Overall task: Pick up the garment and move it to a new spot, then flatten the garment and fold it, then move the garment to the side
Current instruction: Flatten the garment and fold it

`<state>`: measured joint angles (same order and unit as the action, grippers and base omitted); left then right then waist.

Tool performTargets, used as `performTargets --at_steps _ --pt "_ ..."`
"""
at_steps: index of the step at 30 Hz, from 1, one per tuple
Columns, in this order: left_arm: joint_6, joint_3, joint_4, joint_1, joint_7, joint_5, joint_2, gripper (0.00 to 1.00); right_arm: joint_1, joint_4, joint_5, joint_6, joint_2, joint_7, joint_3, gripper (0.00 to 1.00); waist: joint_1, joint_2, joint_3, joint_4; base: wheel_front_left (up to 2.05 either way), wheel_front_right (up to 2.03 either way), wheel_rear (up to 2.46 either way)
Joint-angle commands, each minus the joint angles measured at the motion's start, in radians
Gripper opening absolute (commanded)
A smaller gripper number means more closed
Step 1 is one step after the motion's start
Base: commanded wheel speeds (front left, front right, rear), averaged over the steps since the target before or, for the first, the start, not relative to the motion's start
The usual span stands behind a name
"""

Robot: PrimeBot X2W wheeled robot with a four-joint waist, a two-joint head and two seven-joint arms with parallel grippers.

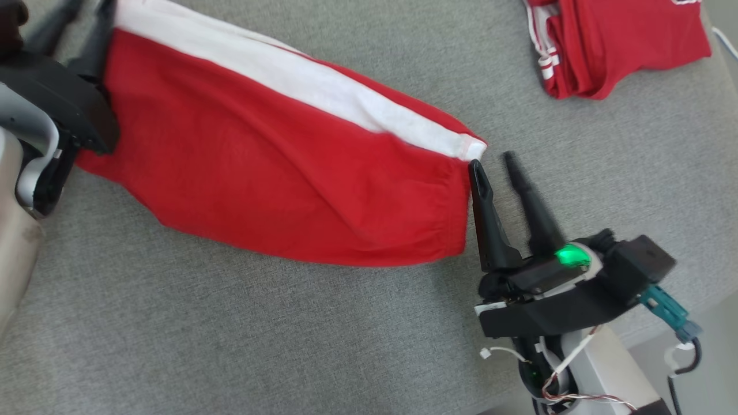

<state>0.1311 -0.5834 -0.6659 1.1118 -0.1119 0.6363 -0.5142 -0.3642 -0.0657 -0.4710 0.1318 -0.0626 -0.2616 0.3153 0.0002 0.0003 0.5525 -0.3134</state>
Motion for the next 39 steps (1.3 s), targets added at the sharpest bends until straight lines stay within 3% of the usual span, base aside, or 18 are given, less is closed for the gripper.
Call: performTargets --at_steps 1,13,27,39 --pt "-0.002 -0.015 -0.012 0.010 -0.016 0.015 0.000 1.00 0.016 0.007 0.018 -0.003 0.004 -0.004 -0.010 1.00 -0.0002 -0.0003 -0.026 0.011 0.00 0.00 0.00" --pt "-0.002 -0.157 -0.077 0.007 -0.063 0.096 -0.043 1.00 0.165 0.138 0.149 -0.003 0.011 -0.002 -0.095 1.00 -0.0002 -0.0003 -0.140 0.050 0.00 0.00 0.00" --pt "-0.002 -0.373 0.022 -0.048 0.157 0.278 -0.132 1.00 0.246 0.154 0.169 -0.003 0.013 -0.003 -0.087 1.00 -0.0002 -0.0003 -0.183 0.039 0.00 0.00 0.00" --pt "-0.001 -0.510 -0.008 -0.070 0.312 0.379 -0.146 0.98 0.232 0.139 0.156 -0.003 0.013 -0.003 -0.069 1.00 -0.0002 -0.0003 -0.171 -0.006 0.00 0.00 0.00"
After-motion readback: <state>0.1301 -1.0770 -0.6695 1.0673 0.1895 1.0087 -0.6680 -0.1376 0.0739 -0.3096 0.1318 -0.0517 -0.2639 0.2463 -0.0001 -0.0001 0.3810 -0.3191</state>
